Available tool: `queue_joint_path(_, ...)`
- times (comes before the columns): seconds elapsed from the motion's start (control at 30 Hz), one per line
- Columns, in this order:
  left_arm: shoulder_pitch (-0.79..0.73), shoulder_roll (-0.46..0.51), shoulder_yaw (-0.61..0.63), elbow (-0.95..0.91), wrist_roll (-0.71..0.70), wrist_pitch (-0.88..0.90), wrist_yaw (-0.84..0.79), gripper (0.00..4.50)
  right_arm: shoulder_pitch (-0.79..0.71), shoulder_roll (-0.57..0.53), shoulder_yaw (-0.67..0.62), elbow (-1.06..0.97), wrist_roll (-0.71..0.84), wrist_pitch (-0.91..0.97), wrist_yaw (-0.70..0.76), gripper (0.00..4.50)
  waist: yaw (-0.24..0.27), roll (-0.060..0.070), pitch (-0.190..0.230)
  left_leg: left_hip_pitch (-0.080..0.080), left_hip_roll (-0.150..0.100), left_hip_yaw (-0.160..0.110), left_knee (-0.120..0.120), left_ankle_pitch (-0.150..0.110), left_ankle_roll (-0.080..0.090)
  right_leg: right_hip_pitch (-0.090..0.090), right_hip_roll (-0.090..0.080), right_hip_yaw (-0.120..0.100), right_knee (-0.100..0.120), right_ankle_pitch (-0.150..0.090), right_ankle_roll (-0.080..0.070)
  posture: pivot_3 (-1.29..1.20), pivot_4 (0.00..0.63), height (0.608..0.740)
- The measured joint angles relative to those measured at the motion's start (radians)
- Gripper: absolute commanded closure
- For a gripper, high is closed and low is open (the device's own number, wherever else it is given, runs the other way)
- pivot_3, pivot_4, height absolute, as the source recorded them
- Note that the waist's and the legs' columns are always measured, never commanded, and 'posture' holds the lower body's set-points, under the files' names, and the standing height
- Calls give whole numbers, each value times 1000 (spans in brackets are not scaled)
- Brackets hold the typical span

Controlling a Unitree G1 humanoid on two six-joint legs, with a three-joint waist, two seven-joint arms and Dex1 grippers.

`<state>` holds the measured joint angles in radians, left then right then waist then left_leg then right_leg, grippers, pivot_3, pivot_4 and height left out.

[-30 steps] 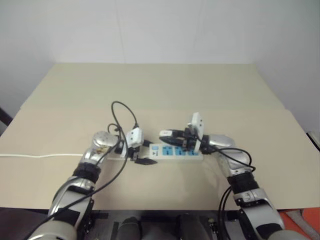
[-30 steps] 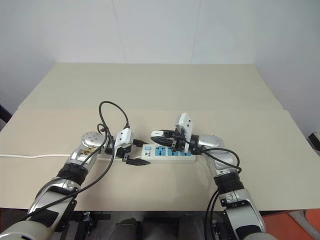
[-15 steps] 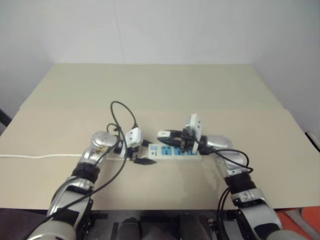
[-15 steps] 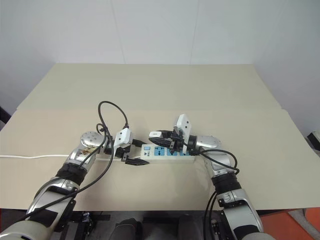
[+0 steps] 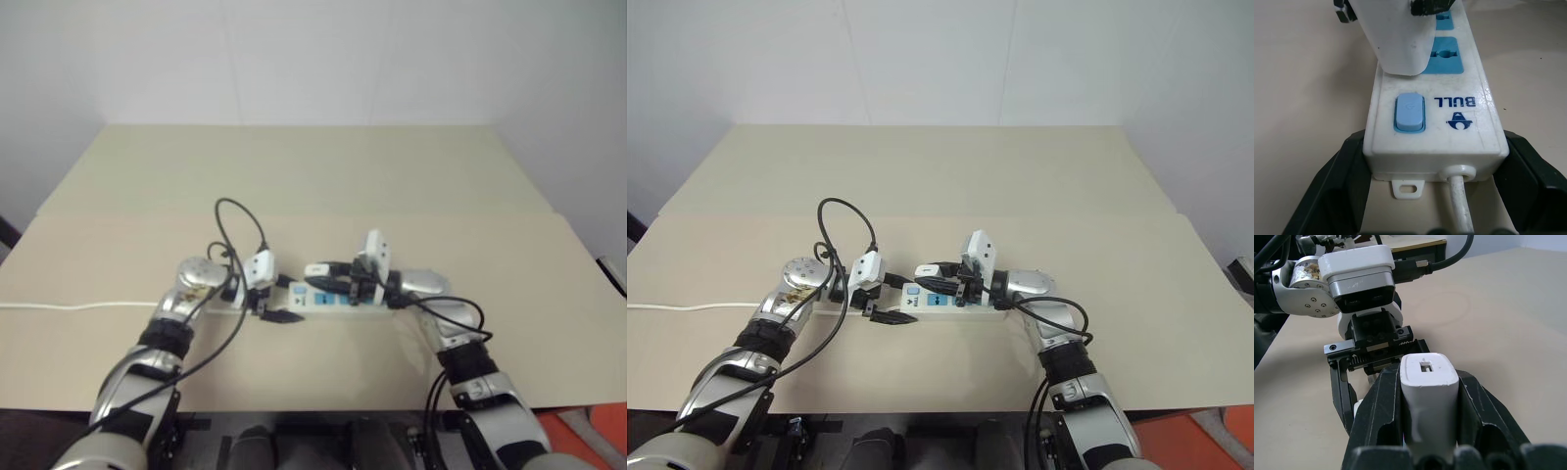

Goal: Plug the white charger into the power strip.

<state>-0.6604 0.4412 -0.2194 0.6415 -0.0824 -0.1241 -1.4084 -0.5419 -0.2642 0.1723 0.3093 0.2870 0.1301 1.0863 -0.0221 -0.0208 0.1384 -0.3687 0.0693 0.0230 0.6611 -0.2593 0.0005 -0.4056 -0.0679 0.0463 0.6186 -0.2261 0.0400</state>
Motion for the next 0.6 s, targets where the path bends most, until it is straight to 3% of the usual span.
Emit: queue_joint_path(0.6, 14, 9, -2, -39, -2, 29, 1, 1234, -33, -16, 3, 87, 1, -84, 69, 3335, -2, 0, 0, 0, 0, 0, -1, 0, 0, 0, 0, 0, 0, -1, -1, 0, 150, 740)
